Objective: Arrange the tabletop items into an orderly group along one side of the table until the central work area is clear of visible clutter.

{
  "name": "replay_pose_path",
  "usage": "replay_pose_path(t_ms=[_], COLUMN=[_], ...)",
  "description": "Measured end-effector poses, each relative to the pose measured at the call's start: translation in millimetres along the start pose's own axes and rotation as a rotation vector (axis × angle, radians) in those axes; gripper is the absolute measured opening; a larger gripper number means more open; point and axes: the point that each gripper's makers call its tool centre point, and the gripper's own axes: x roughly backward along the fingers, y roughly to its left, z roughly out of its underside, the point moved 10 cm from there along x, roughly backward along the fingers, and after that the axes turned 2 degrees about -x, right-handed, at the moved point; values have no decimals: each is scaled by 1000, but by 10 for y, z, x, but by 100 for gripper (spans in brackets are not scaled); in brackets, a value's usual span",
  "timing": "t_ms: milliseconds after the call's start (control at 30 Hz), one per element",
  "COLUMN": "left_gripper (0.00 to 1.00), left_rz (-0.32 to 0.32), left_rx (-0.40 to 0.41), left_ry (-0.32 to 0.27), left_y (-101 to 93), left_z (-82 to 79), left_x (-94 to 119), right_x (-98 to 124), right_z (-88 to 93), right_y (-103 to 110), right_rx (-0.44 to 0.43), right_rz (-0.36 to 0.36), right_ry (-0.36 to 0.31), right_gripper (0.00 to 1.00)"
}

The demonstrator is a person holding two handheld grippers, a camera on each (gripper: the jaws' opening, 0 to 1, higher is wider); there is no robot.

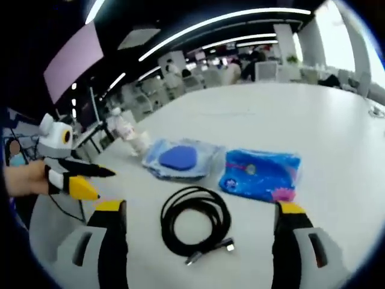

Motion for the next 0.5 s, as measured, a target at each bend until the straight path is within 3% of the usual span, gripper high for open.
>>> replay_pose_path(t_ms=[500], left_gripper=[100], left_rz=[-38], left_rx=[0], left_ry=[-118], left_y=[405], left_z=[122], left_x=[704], right_x=[446], right_z=[-47], right_y=[319], right_rx=[2], right_rz=[44], right_ry=[-80], right_gripper=[100])
